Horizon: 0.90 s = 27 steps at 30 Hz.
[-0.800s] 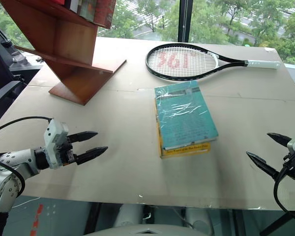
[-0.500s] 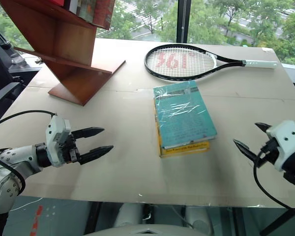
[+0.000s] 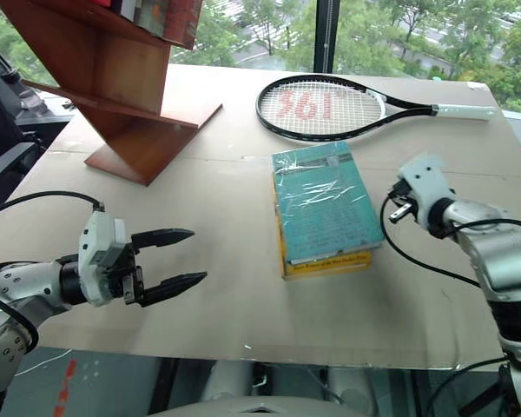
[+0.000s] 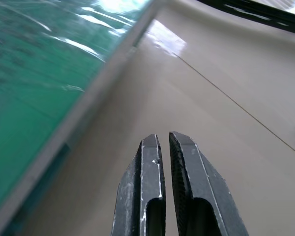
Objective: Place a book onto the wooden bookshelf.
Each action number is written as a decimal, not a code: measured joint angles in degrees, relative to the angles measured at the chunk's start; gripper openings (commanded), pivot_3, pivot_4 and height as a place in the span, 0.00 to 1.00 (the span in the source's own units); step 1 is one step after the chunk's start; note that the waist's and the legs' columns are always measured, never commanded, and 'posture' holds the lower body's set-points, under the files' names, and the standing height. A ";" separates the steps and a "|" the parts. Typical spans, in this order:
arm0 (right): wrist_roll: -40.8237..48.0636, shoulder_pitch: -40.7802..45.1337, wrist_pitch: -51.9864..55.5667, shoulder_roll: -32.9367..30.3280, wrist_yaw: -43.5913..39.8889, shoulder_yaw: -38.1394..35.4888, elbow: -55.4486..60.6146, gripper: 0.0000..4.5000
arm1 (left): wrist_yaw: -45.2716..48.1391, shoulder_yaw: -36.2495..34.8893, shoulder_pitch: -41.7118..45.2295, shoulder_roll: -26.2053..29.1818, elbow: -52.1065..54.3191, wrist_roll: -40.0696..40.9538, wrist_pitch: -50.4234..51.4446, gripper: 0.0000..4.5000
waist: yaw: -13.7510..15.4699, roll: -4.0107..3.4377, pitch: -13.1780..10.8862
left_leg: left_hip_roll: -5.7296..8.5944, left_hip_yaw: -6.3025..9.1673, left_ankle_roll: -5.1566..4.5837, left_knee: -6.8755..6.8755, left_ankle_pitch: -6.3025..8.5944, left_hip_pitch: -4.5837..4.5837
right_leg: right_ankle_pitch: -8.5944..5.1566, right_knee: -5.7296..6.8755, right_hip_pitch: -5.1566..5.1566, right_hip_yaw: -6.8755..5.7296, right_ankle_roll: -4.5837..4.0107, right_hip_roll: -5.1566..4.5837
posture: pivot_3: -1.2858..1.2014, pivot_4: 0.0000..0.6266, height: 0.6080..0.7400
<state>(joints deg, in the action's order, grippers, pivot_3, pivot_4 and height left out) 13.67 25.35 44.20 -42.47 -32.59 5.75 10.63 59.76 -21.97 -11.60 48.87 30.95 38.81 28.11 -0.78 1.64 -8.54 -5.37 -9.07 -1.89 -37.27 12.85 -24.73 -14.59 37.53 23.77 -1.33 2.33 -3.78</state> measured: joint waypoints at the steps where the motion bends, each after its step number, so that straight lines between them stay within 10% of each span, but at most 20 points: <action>1: -0.21 0.78 -0.62 0.67 -0.77 1.21 -0.45 0.01 | -0.07 -0.09 -0.12 -0.01 -0.07 -0.14 -0.12 1.00 | 0.10 0.00 0.00 | 0.01 -0.01 0.00 -0.01 0.00 -0.02 | 0.03 0.00 -0.01 -0.02 0.06 0.00 | 0.52 0.24 1.00; 12: 0.33 -0.65 -9.65 4.56 -5.95 0.78 0.45 0.01 | -6.58 -0.99 2.13 -0.95 -2.62 0.72 3.75 1.00 | 0.56 -0.01 0.00 | 0.02 0.03 0.05 -0.10 -0.02 -0.02 | 0.05 0.08 -0.11 -0.34 0.13 -0.05 | 0.52 0.24 1.00; 23: 22.87 -35.81 -21.09 1.25 -25.92 -33.41 20.49 1.00 | -16.45 6.27 40.10 -1.67 -35.89 18.32 49.81 1.00 | 1.52 0.07 0.05 | 0.15 0.76 0.07 -0.28 -0.06 0.15 | -0.01 0.28 -0.53 -0.55 0.31 0.02 | 0.52 0.24 1.00; 27: 24.42 -42.64 -23.50 3.96 -23.78 -38.47 27.93 1.00 | -17.55 11.31 53.53 -12.50 -54.32 14.61 52.61 1.00 | 1.26 0.21 0.12 | 0.21 0.99 0.07 -0.43 -0.06 0.19 | -0.01 0.27 -0.70 -0.62 0.31 0.07 | 0.52 0.24 1.00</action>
<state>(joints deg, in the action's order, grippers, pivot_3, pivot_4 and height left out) 38.09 -17.29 20.70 -38.51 -56.37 -32.72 38.55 42.22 -10.66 41.92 36.37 -23.37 53.42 80.72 0.49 1.84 -8.42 -5.15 -8.09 -1.82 -37.69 12.78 -24.55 -14.60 37.79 23.07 -1.95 2.64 -3.71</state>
